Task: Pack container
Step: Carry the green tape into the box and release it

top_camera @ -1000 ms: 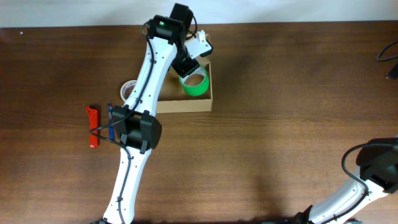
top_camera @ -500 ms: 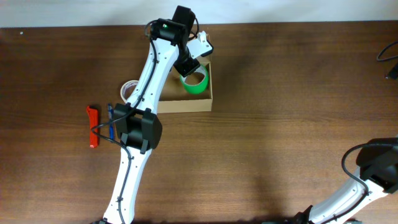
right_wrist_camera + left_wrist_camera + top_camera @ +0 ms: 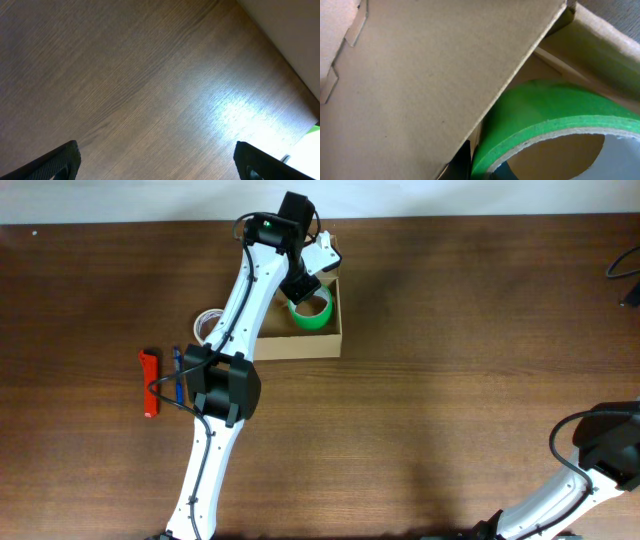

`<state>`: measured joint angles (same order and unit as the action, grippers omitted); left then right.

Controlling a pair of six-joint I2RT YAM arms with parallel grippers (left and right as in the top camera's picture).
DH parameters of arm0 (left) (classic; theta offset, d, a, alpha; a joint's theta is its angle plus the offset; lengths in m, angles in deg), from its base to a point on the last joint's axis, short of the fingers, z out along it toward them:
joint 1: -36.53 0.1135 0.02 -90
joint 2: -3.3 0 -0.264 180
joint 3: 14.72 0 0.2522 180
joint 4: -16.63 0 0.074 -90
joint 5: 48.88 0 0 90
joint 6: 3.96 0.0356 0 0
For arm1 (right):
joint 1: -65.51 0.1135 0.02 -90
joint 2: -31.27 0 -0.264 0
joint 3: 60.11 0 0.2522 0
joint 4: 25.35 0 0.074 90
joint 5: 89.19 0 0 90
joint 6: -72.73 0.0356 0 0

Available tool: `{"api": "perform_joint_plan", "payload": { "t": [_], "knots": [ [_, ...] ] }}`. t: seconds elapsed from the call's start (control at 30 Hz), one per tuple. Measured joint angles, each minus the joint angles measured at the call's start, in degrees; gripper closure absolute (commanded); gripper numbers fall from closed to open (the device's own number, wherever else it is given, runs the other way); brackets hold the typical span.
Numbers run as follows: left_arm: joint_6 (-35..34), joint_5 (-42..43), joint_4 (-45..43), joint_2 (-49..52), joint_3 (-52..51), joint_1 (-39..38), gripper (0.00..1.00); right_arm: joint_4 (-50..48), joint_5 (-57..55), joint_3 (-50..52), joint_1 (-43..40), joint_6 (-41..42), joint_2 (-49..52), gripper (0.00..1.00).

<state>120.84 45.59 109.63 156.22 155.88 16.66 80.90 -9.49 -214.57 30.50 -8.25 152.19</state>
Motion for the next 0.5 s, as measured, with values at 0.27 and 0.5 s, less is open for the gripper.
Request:
{"api": "perform_joint_plan", "payload": {
  "t": [0.27,0.5],
  "knots": [
    [-1.4,0.0,0.1,0.0,0.0,0.0,0.60,0.0,0.0,0.0,0.0,0.0,0.0,0.01],
    [-1.6,-0.5,2.0,0.0,0.0,0.0,0.60,0.0,0.0,0.0,0.0,0.0,0.0,0.01]
  ]
}}
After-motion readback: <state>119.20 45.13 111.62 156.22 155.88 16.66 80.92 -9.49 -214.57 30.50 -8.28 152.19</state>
